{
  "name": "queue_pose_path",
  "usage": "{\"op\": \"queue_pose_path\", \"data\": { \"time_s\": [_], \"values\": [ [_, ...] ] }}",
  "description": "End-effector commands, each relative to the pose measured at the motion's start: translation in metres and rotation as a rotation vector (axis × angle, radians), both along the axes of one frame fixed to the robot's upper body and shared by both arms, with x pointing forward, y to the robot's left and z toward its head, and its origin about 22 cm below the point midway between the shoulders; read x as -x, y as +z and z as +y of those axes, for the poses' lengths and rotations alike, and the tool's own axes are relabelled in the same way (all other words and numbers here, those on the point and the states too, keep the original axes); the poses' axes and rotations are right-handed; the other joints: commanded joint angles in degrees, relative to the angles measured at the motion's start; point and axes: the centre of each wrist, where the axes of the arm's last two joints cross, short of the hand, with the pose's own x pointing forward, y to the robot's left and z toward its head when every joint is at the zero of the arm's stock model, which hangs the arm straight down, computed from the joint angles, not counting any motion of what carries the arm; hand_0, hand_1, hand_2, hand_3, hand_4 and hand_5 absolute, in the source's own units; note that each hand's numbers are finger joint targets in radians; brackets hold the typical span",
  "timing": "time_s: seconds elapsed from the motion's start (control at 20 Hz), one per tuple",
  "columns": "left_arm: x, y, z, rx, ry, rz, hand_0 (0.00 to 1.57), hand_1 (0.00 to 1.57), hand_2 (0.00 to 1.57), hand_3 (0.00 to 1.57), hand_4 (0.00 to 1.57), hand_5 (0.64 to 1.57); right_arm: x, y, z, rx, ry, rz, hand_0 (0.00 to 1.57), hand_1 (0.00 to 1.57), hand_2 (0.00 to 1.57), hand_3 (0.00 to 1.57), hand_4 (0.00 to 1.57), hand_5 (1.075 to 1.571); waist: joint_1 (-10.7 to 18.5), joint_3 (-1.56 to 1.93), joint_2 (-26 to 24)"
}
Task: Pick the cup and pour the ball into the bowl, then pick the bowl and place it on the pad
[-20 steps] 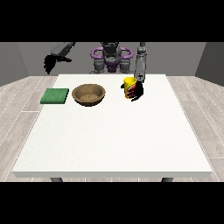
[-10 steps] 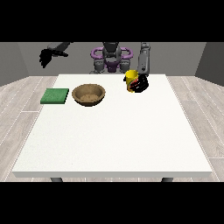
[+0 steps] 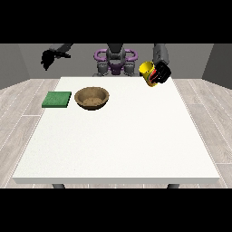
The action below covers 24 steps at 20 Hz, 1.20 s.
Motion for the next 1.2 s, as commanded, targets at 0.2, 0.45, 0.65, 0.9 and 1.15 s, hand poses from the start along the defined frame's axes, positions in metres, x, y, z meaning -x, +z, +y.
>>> {"op": "queue_pose_path", "data": {
  "time_s": [0.2,0.45,0.65,0.9,1.15],
  "values": [
    [-0.014,0.023,-0.067,-0.123,-0.026,0.023,1.49,1.49,1.57,1.57,1.57,1.274,0.018,-0.018,-0.047,-0.013,-0.041,0.014,0.00,0.00,0.00,0.00,0.00,1.569,2.86,-0.06,-1.30],
    [-0.020,0.023,-0.074,-0.306,0.065,-0.002,1.50,1.50,1.57,1.57,1.51,1.244,0.007,-0.021,-0.013,-0.035,0.018,-0.021,0.00,0.00,0.00,0.00,0.00,1.570,-0.70,-0.10,-0.95],
    [-0.026,0.032,-0.108,-0.524,0.049,-0.013,1.56,1.56,1.57,1.57,1.57,1.207,0.007,-0.012,-0.035,-0.025,0.020,0.046,0.00,0.00,0.00,0.00,0.00,1.570,-1.31,-0.05,-4.22],
    [-0.026,0.042,-0.167,-0.800,-0.038,-0.053,1.51,1.51,1.57,1.57,1.41,1.378,-0.002,-0.007,-0.042,-0.016,-0.013,0.088,0.00,0.00,0.00,0.00,0.00,1.571,-0.34,-0.02,-6.44],
    [-0.010,0.031,-0.221,-1.046,-0.154,-0.069,1.50,1.50,1.57,1.57,1.57,1.056,-0.003,-0.015,-0.035,-0.036,0.018,0.054,0.00,0.00,0.00,0.00,0.00,1.571,-1.70,-0.04,-4.53]
  ]
}}
